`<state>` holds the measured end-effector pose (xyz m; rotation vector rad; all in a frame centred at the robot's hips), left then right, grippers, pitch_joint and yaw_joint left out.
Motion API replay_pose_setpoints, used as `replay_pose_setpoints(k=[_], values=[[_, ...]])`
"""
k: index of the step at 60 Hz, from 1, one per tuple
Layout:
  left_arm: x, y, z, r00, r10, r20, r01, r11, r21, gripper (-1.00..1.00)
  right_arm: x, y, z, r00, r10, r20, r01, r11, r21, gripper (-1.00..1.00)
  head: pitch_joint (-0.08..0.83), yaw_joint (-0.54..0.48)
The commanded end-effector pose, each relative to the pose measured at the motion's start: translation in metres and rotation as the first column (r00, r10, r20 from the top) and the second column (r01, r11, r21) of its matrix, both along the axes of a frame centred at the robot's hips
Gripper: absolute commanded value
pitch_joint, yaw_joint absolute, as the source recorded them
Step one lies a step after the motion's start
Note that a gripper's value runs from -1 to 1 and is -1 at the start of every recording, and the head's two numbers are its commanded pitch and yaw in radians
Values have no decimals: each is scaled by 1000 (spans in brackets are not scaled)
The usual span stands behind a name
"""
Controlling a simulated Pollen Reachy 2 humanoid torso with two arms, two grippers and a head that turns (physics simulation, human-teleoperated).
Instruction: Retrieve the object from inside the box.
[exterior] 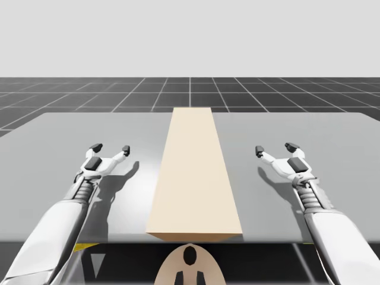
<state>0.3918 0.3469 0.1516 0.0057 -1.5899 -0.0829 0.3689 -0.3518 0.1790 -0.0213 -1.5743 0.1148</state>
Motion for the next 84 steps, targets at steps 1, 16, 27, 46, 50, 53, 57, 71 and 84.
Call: replay_pose_setpoints(k=[1,16,27,46,50,53,57,71,84], values=[[-1,0,0,1000,0,-4,0,1000,4,-1000,-2,2,-1,1000,-29,-4,29,1000,-11,-1000,-4,5],[0,-4,-7,974,-155,-167,156,988,-6,-1000,-2,12,-9,975,213,-60,-215,976,-24,-1000,-3,5],[-21,-31,-12,879,-443,-179,463,882,91,-1000,-20,40,-12,856,515,-52,-517,854,-63,-1000,-6,3],[-58,-70,-10,695,-700,-165,719,671,182,-1000,-51,77,-15,618,786,-20,-778,607,-166,-1000,-7,-6],[-60,-75,-10,692,-702,-168,722,665,192,-1000,-55,81,-13,594,805,6,-792,586,-171,-1000,-7,-4],[-60,-77,-12,687,-706,-172,726,660,194,-1000,-55,83,-12,595,803,19,-789,589,-174,-1000,-7,-5],[-60,-79,-13,687,-704,-180,726,659,196,-1000,-54,87,-13,592,805,31,-793,589,-158,-1000,-5,-8],[-58,-83,-16,683,-705,-190,730,656,191,-1000,-24,108,-27,571,821,27,-815,570,-103,-1000,2,-20],[-59,-85,-18,677,-708,-199,736,646,202,-1000,0,150,-32,514,858,-1,-856,513,-73,-1000,4,-25]])
